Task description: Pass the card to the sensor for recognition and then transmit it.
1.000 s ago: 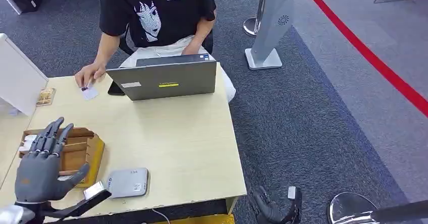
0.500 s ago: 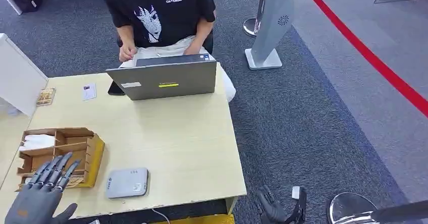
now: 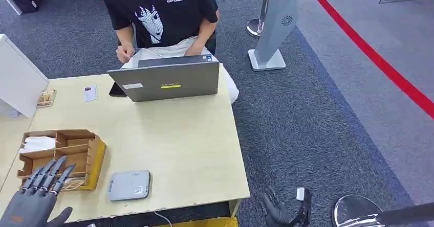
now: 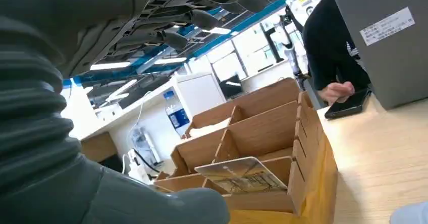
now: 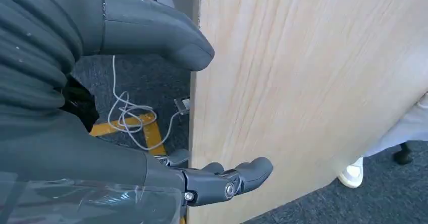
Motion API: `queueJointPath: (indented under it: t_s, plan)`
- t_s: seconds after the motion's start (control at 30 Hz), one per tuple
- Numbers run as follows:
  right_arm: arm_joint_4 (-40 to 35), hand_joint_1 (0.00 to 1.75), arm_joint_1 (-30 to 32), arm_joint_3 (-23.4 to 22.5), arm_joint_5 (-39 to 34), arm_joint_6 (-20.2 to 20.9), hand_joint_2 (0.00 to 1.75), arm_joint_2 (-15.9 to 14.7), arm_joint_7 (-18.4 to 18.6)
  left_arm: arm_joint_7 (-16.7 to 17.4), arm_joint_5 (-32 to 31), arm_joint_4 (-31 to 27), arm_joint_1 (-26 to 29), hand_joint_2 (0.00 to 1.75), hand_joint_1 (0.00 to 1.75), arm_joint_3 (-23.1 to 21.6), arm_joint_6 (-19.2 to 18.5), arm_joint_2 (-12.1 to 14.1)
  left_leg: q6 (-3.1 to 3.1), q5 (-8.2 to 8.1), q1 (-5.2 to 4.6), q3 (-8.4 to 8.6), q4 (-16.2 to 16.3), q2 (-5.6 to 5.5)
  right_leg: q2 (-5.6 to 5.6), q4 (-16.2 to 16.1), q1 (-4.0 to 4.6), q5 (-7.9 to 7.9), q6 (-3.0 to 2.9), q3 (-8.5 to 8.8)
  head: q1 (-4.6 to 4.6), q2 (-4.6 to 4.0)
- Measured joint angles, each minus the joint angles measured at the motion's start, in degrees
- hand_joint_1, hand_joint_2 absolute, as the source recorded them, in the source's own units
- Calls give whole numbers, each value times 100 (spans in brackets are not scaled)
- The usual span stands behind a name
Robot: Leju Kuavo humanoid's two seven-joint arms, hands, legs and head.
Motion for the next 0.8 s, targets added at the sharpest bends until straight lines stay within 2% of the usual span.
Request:
queueJointPath:
  t_s: [0.27,0.47,0.8]
  plan:
    - [0,0,-4,0,83,11,175,9,2,-133,68,531,-118,175,0,216,131,-386,0,0,0,-1,0,-1,-2,0,0,0,0,0,0,0]
    - [0,0,-20,2,81,22,175,17,33,-387,42,958,-273,175,0,426,319,-761,0,0,-1,0,0,-1,-2,-1,0,0,0,0,0,0]
    - [2,0,-35,20,57,17,175,28,33,-781,-15,1360,-537,175,0,750,634,-1333,0,0,-1,0,0,-2,-4,-1,-1,1,0,1,2,0]
